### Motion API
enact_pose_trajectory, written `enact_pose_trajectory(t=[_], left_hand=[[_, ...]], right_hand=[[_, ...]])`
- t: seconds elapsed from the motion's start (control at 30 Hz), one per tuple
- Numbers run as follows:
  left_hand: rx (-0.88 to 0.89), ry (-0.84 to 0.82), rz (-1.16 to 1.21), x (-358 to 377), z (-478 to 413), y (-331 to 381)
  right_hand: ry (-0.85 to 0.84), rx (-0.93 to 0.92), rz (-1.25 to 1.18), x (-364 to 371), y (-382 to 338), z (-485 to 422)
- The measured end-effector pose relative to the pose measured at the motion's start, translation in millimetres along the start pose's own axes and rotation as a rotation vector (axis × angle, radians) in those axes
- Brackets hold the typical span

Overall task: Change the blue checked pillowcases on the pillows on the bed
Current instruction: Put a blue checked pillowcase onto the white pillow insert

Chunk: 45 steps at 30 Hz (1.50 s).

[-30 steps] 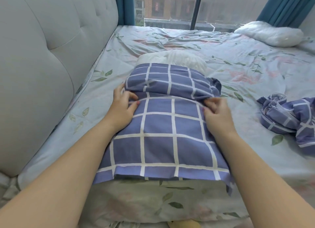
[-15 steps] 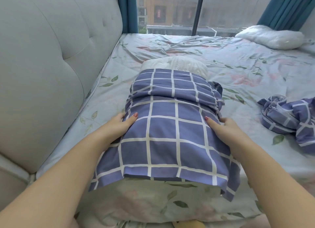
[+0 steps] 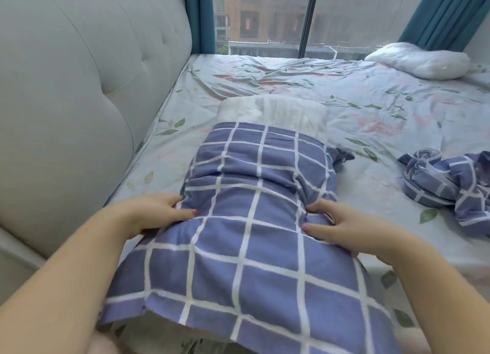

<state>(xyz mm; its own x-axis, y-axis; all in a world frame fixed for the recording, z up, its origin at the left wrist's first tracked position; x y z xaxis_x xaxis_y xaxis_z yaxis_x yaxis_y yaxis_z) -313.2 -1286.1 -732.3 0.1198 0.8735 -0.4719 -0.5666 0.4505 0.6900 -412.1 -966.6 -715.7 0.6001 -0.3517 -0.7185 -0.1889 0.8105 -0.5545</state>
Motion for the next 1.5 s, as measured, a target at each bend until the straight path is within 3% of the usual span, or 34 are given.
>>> enact_pose_trajectory(t=[0.07, 0.13, 0.23, 0.37, 0.5, 0.7, 0.83, 0.97, 1.07, 1.17, 1.23, 1.37, 1.43, 1.5], left_hand=[[0.004, 0.105, 0.085, 0.3, -5.5, 0.8], [0.126, 0.304, 0.132, -2.1, -11.3, 10.2], [0.363, 0.61, -0.048, 5.7, -4.6, 30.6], [0.614, 0.623, -0.265, 33.0, 3.9, 55.1], [0.57, 0.607, -0.319, 35.8, -12.5, 55.9], [0.503, 0.734, -0.144, 15.9, -25.2, 58.6], [0.433, 0.702, -0.089, 6.2, -35.7, 54.1], [0.451, 0.681, -0.141, 5.4, -37.2, 53.3], [0.447, 0.632, -0.084, 1.9, -35.5, 48.4], [0.444, 0.58, -0.004, -3.4, -30.9, 41.2], [0.448, 0.538, 0.002, -5.2, -25.0, 37.3], [0.386, 0.41, 0.012, -8.3, -8.1, 28.9], [0.34, 0.319, -0.006, -10.8, 0.3, 23.6], [0.321, 0.253, -0.031, -12.5, 7.6, 19.4]], right_hand=[[0.174, -0.02, -0.07, -6.7, -4.5, 0.4], [0.423, -0.045, -0.029, -14.1, -4.6, -3.2], [0.714, -0.119, -0.032, -22.1, -1.1, -18.7], [0.781, -0.105, -0.197, -28.4, -2.6, -44.1], [0.721, -0.003, -0.444, -30.5, 5.1, -65.6], [0.745, -0.015, -0.237, -36.1, 8.0, -83.7], [0.929, 0.005, -0.064, -49.3, 8.4, -89.4], [1.012, -0.027, -0.209, -57.3, -0.4, -89.0], [1.01, -0.079, -0.546, -55.1, -2.8, -90.7], [1.071, -0.065, -0.54, -54.1, 7.9, -94.0], [1.025, -0.018, -0.54, -49.3, 18.5, -101.9], [0.567, -0.03, -0.31, -28.3, 11.0, -115.8], [0.564, -0.094, -0.224, -28.0, -3.5, -102.6], [0.691, -0.176, -0.184, -34.7, -13.9, -79.4]])
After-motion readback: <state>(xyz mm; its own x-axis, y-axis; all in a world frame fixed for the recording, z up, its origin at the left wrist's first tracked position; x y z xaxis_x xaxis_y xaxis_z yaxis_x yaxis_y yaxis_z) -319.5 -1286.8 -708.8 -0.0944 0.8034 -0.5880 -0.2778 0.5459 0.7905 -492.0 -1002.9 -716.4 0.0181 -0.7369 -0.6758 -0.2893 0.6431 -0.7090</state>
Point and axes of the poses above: each hand's wrist, its own z-axis away from the middle knuckle, its own x-axis out of the palm, y = z × x, the point moved 3 cm from there along -z, towards the middle knuckle
